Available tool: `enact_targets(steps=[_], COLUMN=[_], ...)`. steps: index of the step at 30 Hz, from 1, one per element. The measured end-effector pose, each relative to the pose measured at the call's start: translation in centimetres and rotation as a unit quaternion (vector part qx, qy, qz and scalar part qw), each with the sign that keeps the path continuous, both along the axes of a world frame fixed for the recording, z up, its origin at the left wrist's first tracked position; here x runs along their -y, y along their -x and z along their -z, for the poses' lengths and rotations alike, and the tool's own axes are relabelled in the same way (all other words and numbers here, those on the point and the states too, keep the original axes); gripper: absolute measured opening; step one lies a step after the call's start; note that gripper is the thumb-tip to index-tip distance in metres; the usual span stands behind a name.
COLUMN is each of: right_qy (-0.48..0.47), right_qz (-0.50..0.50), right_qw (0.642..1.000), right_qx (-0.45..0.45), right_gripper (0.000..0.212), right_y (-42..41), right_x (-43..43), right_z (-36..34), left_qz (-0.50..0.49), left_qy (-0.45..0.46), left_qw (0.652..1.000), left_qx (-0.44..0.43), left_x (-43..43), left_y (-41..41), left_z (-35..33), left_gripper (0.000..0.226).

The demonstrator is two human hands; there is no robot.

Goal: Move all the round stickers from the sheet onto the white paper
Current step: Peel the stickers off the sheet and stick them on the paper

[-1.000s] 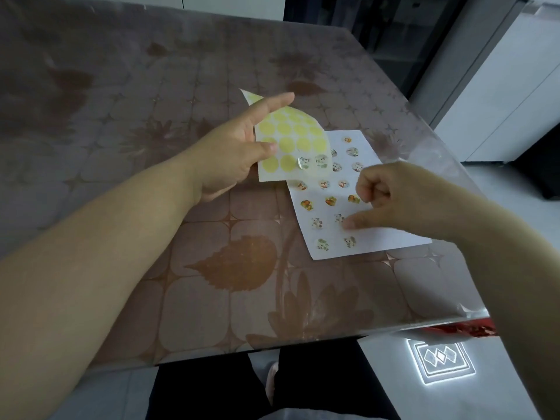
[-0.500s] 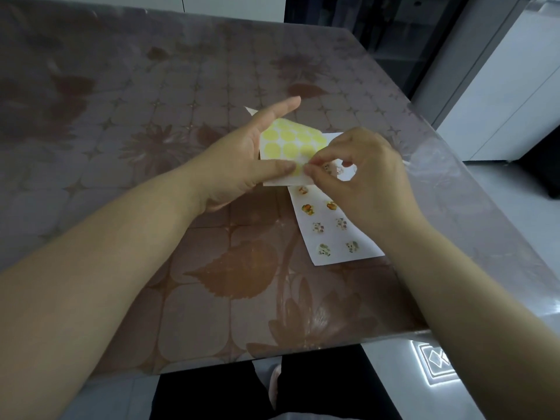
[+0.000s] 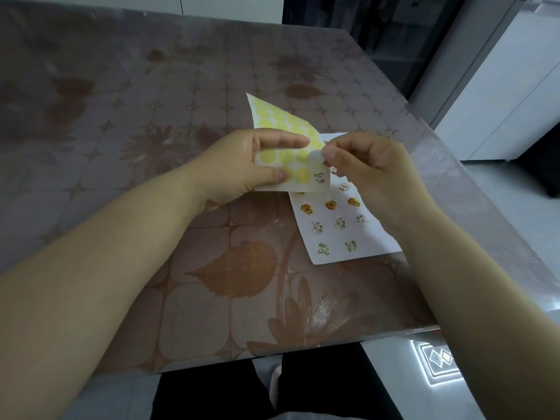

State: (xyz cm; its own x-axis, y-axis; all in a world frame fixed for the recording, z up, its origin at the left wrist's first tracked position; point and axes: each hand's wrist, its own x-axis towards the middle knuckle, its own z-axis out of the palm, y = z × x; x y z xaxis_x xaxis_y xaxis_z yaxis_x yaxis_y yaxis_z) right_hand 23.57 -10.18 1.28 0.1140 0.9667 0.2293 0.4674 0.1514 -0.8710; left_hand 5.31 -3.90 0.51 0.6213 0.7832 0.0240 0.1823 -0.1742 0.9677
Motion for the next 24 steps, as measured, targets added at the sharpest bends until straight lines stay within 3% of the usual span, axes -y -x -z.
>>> enact_targets(steps=[3,5,10,13,15,24], right_qy=[0.010,0.011,-0.003,-0.045,-0.063,-0.071], right_qz=[-0.035,-0.066,-0.062,-0.077,-0.090,-0.114], right_qw=[0.999,0.998,0.978,0.961,0.956,0.951], right_qx=[-0.027,0.002,0.200,0.261,0.271,0.277], right_gripper=[0.013,0.011,0.004,0.015,0.023,0.024], right_y=[-0.6,-1.6,-5.0,-6.2,-6.6,-6.8], right_x=[0.7,1.8,5.7,6.7,6.9,7.0], right_z=[-0.9,-1.6,-1.0,0.7,1.7,2.7], left_qz=[-0.008,-0.022,-0.048,-0.047,-0.049,-0.051], left_qy=[-0.013,-0.022,-0.040,-0.034,-0.032,-0.024], left_qw=[1.000,1.000,0.998,0.998,0.998,0.998], left_qx=[0.000,0.005,0.008,0.003,-0.001,-0.006], left_x=[-0.1,-0.2,-0.7,-0.7,-0.7,-0.8], left_y=[0.1,0.2,0.3,0.2,0.3,0.5], left_z=[-0.1,-0.1,0.2,0.4,0.4,0.5], left_gripper=[0.045,0.045,0.045,0.044,0.044,0.045])
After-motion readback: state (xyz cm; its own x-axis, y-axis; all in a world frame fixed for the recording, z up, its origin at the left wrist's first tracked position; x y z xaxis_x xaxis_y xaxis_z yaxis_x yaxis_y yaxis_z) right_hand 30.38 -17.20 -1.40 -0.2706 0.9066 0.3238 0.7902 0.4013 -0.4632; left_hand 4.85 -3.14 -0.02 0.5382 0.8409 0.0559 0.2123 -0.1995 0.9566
